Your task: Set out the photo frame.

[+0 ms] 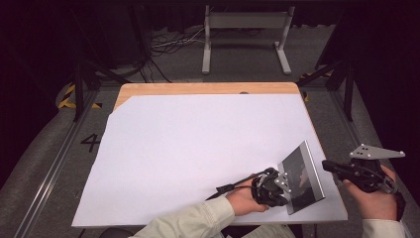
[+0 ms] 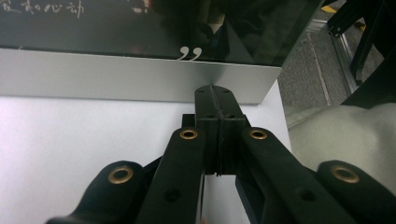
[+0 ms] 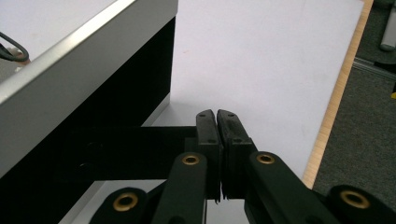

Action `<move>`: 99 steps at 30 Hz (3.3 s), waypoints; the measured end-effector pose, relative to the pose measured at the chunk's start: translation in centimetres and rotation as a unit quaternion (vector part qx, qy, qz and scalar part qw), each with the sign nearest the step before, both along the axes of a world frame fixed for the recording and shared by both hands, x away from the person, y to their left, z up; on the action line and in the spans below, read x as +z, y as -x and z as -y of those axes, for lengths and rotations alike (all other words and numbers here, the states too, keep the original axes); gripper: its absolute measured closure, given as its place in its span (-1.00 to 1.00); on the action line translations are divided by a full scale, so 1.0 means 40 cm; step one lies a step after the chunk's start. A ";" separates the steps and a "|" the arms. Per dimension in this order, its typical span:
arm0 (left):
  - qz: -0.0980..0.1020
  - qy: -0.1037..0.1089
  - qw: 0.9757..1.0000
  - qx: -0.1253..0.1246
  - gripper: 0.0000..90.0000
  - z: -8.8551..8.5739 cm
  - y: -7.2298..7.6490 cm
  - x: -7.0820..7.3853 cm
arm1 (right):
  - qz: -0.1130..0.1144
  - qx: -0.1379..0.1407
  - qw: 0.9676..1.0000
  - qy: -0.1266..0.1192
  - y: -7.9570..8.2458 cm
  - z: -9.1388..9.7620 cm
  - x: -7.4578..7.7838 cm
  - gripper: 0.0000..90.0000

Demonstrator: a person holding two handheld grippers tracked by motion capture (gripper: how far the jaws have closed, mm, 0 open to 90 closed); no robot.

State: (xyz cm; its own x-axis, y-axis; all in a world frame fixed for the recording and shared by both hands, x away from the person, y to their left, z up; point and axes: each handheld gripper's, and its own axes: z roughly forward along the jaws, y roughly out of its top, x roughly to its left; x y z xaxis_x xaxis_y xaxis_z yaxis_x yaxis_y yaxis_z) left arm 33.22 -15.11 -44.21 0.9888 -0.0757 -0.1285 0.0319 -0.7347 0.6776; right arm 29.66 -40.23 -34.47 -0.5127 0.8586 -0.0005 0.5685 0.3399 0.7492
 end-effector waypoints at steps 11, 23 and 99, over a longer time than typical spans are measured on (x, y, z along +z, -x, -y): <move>-0.003 0.008 1.000 -0.001 1.00 0.023 0.011 -0.001 | -0.010 -0.016 1.000 -0.017 0.001 0.007 0.001 0.89; 0.014 0.005 1.000 0.017 0.95 -0.053 -0.006 0.023 | -0.022 -0.025 0.999 -0.031 0.002 0.010 0.002 0.81; 0.035 0.015 0.980 0.196 0.78 -0.525 -0.142 0.055 | -0.107 -0.034 0.994 -0.019 -0.005 0.016 0.090 0.63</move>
